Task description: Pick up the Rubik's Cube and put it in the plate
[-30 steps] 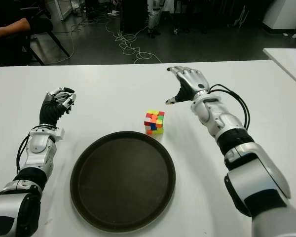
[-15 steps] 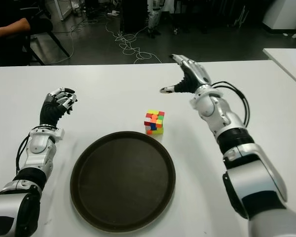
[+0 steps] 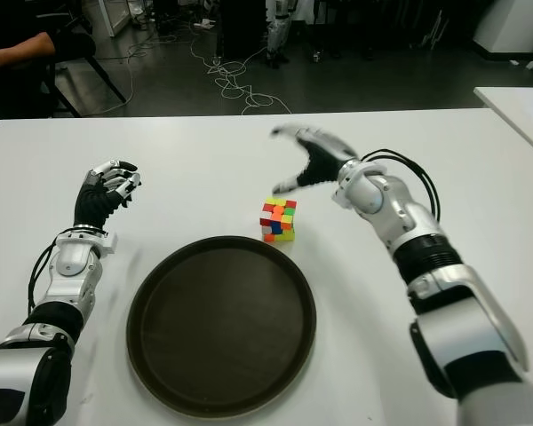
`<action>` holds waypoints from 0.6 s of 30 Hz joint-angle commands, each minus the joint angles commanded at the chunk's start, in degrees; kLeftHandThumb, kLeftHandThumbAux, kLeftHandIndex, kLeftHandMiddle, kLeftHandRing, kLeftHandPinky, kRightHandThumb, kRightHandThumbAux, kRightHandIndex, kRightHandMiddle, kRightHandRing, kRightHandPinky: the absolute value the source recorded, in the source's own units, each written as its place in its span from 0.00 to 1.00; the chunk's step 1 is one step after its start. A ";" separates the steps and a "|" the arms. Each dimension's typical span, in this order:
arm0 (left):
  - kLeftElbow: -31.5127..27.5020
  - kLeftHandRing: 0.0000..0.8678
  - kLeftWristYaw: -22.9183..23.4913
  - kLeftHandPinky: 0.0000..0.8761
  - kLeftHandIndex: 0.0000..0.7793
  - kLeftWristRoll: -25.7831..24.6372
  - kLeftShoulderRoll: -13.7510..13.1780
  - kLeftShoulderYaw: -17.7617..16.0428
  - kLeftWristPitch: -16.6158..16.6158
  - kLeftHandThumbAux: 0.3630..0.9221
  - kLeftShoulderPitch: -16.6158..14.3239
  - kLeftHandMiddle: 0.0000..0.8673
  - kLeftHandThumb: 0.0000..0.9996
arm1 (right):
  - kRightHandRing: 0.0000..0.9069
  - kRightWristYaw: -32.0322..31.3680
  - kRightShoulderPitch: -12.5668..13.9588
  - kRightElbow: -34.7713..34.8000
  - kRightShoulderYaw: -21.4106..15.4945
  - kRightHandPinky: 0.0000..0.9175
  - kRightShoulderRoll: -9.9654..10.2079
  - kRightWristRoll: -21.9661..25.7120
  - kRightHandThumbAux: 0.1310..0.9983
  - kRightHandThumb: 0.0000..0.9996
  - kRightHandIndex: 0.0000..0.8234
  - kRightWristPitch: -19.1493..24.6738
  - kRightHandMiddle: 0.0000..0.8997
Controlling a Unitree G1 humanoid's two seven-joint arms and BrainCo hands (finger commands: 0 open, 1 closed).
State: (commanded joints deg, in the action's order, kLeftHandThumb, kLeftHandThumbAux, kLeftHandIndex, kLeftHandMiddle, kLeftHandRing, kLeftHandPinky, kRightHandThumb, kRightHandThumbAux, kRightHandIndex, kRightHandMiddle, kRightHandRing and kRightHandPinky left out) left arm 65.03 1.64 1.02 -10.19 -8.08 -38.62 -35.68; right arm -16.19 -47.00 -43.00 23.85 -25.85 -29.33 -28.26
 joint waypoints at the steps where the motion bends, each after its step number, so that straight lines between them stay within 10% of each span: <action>1: 0.00 0.80 -0.02 0.83 0.53 -0.01 0.02 -0.03 0.02 0.54 -0.02 0.65 0.84 | 0.11 -0.41 0.05 0.16 -0.03 0.08 -0.09 0.10 0.62 0.00 0.13 -0.45 0.12; 18: 0.06 0.78 -0.27 0.81 0.53 0.61 -0.31 0.56 -0.11 0.54 -0.04 0.64 0.84 | 0.13 -6.22 0.62 2.24 0.00 0.14 0.66 0.50 0.67 0.00 0.12 0.53 0.12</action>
State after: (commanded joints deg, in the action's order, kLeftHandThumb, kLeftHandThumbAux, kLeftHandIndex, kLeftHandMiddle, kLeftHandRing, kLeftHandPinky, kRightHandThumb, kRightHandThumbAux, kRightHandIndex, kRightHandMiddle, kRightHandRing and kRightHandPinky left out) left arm 65.09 1.37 1.63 -10.50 -7.52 -38.73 -35.71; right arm -22.41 -46.38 -40.76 23.86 -25.20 -28.84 -27.73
